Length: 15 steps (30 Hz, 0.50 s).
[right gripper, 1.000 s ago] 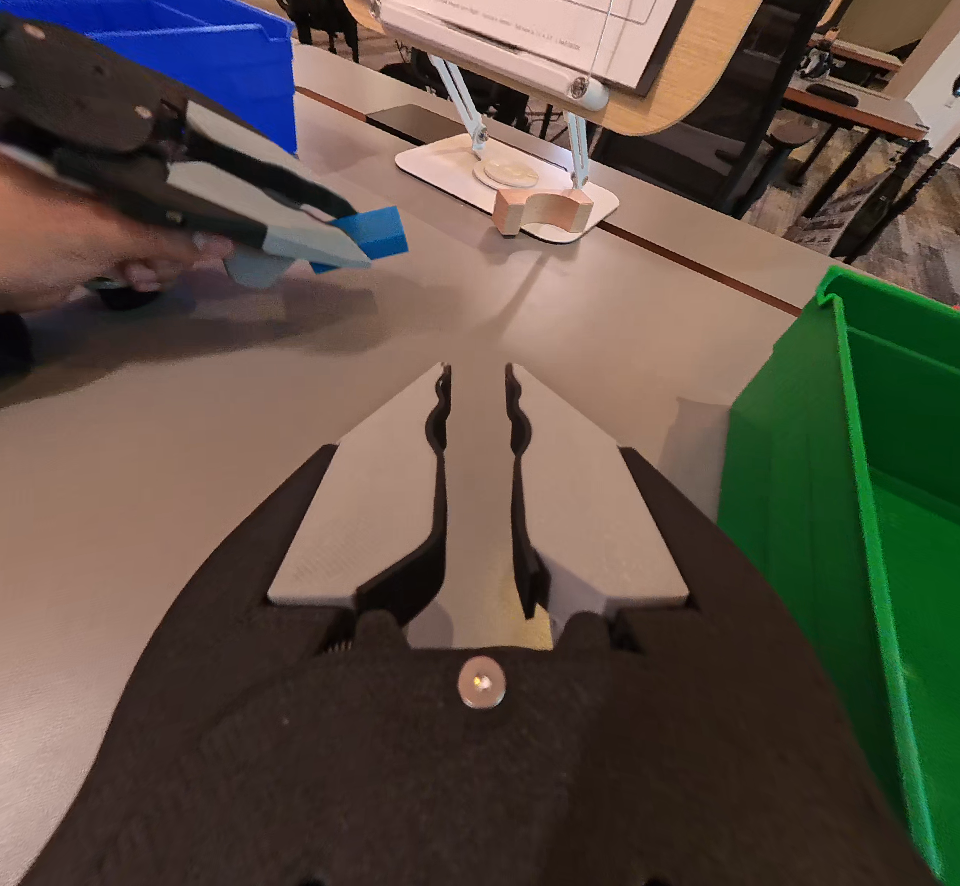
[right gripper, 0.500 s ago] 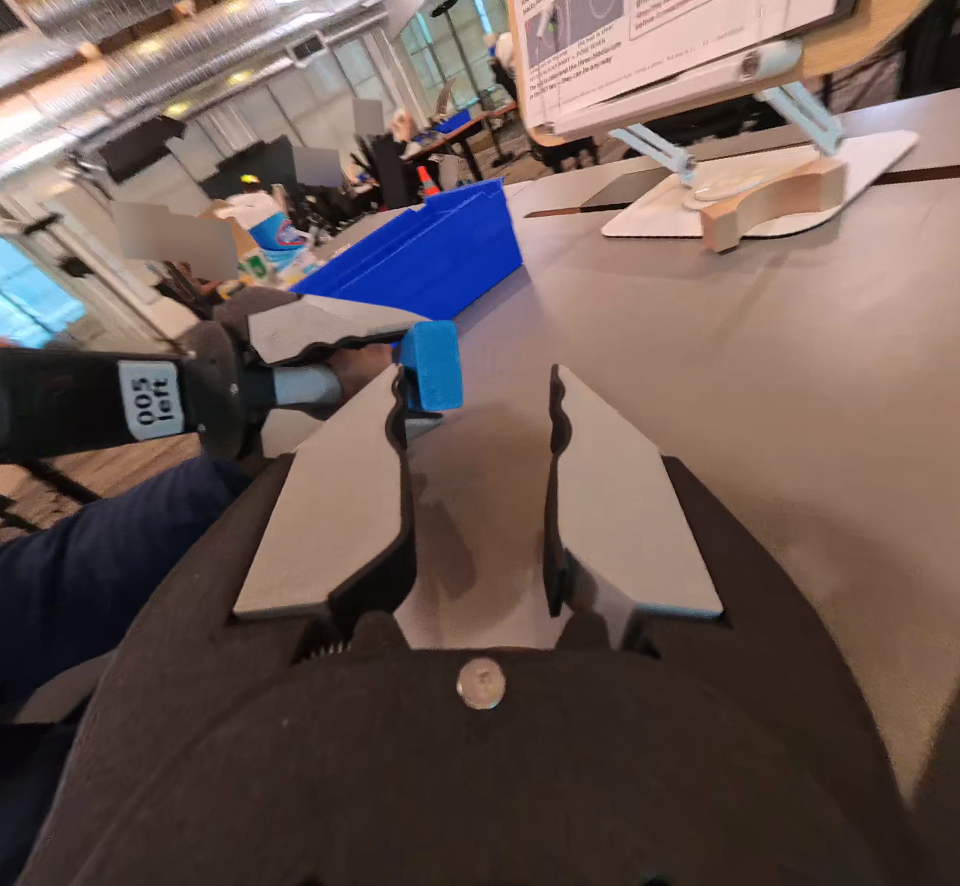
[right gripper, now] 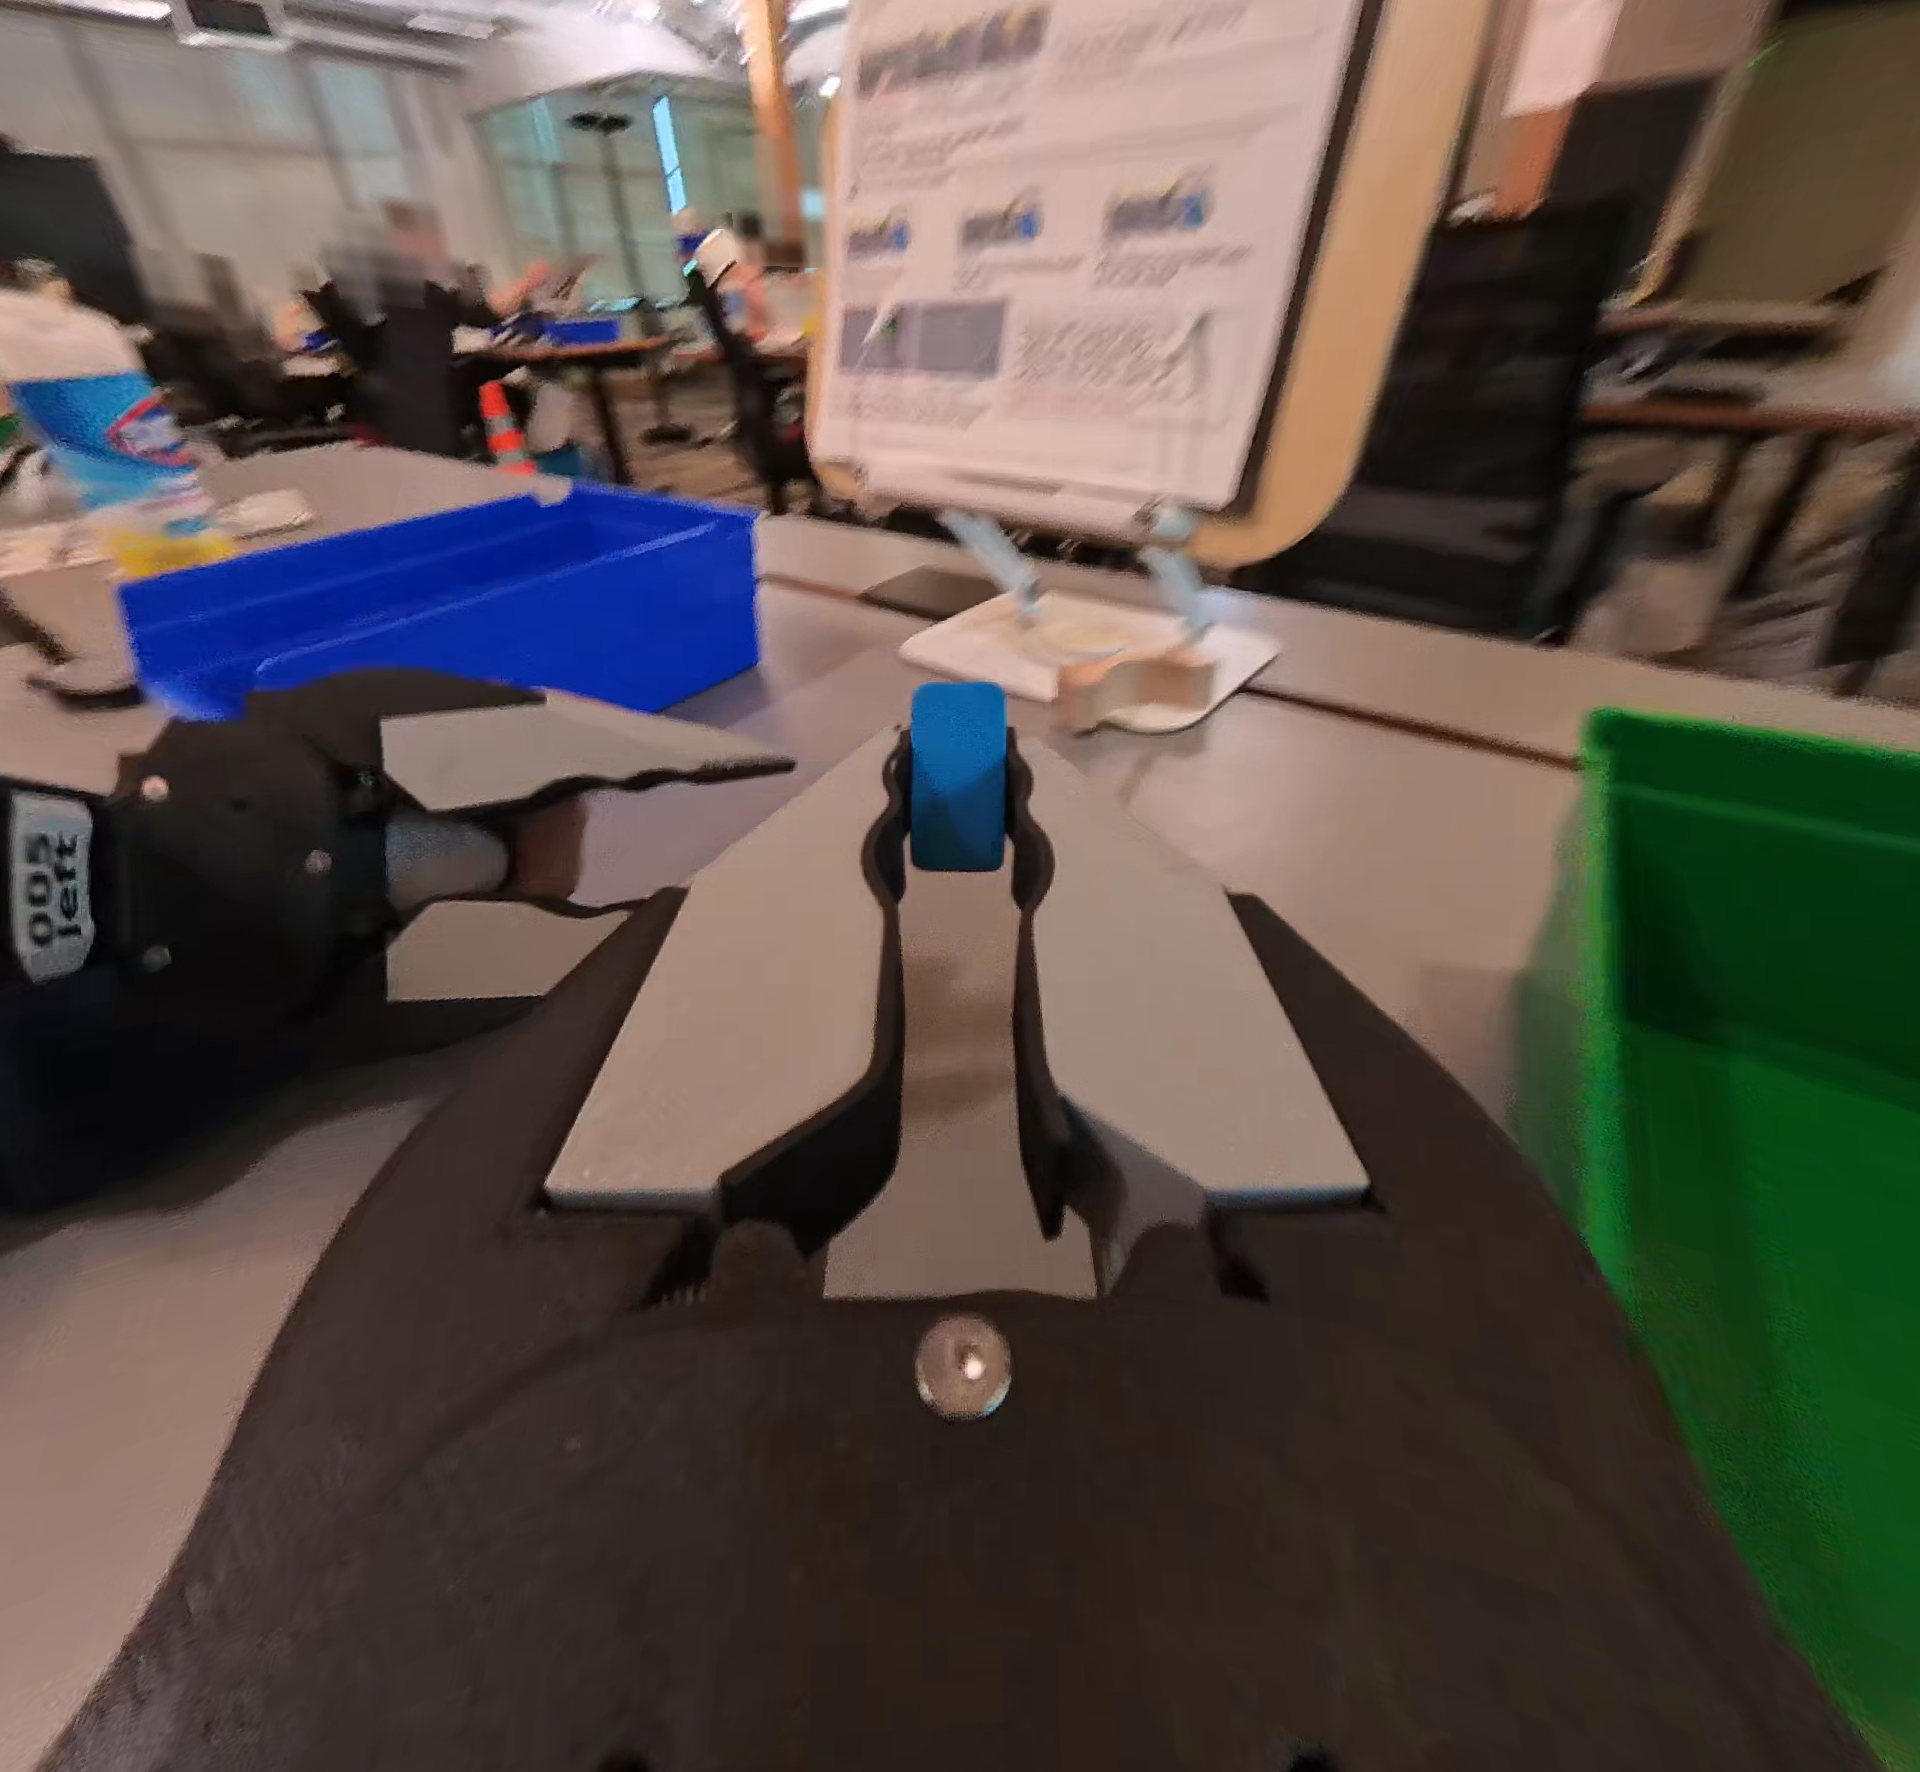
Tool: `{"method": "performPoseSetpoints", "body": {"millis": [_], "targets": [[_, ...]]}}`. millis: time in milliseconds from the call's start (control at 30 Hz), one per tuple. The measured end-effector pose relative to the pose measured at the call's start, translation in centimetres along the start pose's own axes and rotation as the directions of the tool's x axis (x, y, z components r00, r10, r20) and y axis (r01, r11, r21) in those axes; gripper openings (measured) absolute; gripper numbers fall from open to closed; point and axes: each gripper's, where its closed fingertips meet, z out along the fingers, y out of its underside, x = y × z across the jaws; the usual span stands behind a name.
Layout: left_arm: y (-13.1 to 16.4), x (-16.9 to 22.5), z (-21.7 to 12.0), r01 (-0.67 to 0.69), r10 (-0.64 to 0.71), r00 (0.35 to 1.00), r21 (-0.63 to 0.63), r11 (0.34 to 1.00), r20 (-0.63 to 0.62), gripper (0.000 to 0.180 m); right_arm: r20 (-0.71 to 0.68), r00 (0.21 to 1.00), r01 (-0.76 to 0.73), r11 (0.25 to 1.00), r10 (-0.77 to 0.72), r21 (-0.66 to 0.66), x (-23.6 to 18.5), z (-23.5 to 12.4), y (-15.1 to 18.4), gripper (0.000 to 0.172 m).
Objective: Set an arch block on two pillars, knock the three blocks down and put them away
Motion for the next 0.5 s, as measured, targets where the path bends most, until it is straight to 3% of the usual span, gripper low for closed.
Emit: {"method": "performPoseSetpoints", "body": {"millis": [33,167,267,367,500], "targets": [[1.1,-0.6,0.3,0.016,-0.015,1.0,-0.052,0.999,0.023,0.033,-0.044,0.999,0.019,0.999,-0.018,0.031,0.9,-1.0,-1.3,0.013],[5.5,-3.6,0.6,0.137,-0.097,0.981,-0.243,0.96,0.17,0.029,-0.276,0.958,0.105,0.992,-0.083,0.064,6.4,-5.9,-5.1,0.013],[8.7,-3.6,0.5,0.308,-0.259,0.949,-0.371,0.876,0.177,0.023,-0.487,0.867,0.129,0.992,-0.108,0.008,11.8,-10.4,-5.9,0.013],[10.9,-3.1,0.2,0.391,-0.345,0.92,-0.453,0.801,0.184,0.02,-0.597,0.787,0.066,0.983,-0.157,-0.171,16.6,-13.3,-3.5,0.013],[12.1,-2.5,0.1,0.365,-0.319,0.931,-0.503,0.783,0.178,0.02,-0.62,0.77,-0.108,0.925,-0.154,-0.364,20.2,-14.7,2.2,0.013]]}}
